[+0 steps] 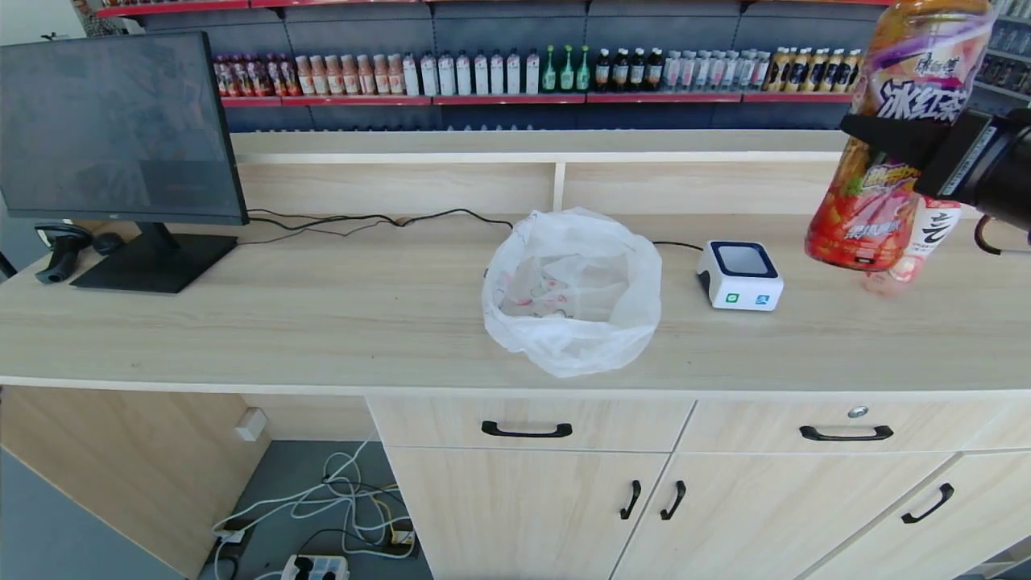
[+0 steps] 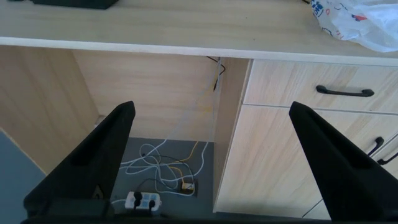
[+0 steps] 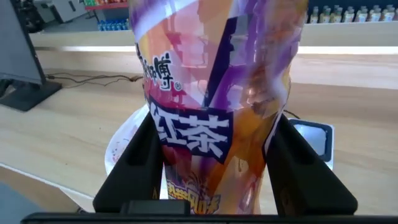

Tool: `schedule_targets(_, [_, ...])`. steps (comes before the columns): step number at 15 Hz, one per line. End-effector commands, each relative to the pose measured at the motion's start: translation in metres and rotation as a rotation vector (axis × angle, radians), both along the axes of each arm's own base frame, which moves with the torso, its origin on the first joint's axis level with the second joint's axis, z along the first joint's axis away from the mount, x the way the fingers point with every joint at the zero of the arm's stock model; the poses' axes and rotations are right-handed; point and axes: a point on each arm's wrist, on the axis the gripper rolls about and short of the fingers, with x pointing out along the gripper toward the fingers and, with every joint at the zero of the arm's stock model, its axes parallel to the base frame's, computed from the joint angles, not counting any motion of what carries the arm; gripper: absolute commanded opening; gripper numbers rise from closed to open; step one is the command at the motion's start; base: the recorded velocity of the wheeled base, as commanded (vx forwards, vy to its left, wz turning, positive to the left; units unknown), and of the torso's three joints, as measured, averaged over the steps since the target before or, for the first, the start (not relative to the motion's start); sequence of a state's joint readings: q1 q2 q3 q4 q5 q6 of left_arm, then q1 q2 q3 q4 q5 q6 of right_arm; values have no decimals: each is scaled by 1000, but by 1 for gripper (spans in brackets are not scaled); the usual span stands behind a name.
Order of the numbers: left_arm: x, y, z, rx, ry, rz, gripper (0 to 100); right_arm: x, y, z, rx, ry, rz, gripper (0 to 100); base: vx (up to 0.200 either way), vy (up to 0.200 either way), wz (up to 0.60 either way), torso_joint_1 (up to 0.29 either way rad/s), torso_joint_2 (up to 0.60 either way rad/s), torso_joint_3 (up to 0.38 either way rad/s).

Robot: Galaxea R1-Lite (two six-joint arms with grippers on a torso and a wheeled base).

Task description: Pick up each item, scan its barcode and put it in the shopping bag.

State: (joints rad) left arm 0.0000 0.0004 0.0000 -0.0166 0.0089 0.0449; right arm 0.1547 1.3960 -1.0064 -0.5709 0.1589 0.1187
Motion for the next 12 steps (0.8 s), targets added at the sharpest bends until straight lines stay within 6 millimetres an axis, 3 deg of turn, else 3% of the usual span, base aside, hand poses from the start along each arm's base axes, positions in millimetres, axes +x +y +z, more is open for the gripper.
schedule_targets(1, [0,0,0,0,-2,0,100,99,13,-22,2,-115,34,0,0,0,0,0,0,0])
schedule_targets(2, [0,0,0,-5,-1,-1,100,124,24,-28,-23,-215,87,0,0,0,0,0,0,0])
schedule_targets(4, [0,0,0,-25,1,0,100,156,37,-42,-41,-298,130,0,0,0,0,0,0,0])
schedule_targets(5, [0,0,0,-22,-1,0,100,171,48,-61,-29,-291,137,0,0,0,0,0,0,0])
schedule_targets(8, [0,0,0,-22,-1,0,100,189,89,-89,12,-268,217,0,0,0,0,0,0,0])
schedule_targets(9, [0,0,0,-22,-1,0,100,189,89,-89,12,-268,217,0,0,0,0,0,0,0])
schedule_targets(10, [0,0,0,10,-2,0,100,208,106,-106,13,-277,241,0,0,0,0,0,0,0])
schedule_targets(11, [0,0,0,12,-2,0,100,209,107,-107,14,-279,242,0,0,0,0,0,0,0])
schedule_targets(12, [0,0,0,20,-4,1,100,218,114,-121,15,-264,250,0,0,0,0,0,0,0])
